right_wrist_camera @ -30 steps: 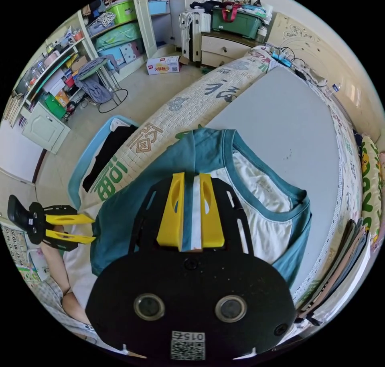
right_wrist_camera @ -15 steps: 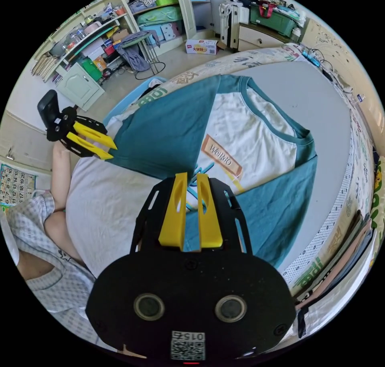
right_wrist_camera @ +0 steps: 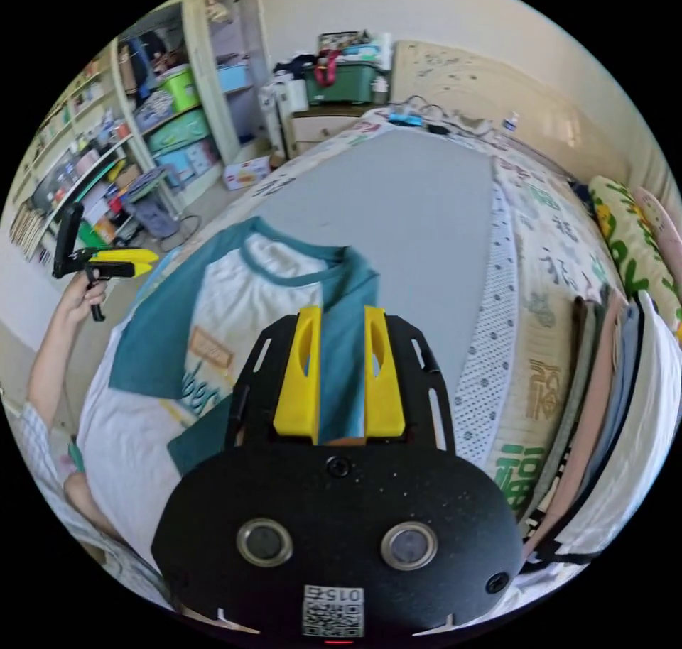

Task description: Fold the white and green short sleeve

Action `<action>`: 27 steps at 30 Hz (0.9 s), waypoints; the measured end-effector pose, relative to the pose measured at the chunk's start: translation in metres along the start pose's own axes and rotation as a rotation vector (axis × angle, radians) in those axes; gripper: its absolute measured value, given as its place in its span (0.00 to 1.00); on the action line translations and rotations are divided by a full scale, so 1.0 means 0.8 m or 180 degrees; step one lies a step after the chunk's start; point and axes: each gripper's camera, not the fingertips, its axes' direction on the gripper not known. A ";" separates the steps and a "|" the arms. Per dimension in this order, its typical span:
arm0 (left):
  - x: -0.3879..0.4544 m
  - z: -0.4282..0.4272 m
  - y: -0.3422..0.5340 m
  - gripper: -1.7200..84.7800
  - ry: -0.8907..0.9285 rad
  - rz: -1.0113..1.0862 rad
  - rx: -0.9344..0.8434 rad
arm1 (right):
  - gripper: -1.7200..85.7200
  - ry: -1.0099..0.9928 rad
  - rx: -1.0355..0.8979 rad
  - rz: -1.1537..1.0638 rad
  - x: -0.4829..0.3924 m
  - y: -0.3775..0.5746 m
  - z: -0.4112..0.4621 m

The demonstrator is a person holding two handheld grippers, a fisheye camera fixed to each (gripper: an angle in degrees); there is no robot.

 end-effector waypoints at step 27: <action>0.110 -0.179 0.178 0.02 0.0530 0.1160 0.0800 | 0.01 -0.0992 0.0869 -0.0926 -0.099 0.340 -0.239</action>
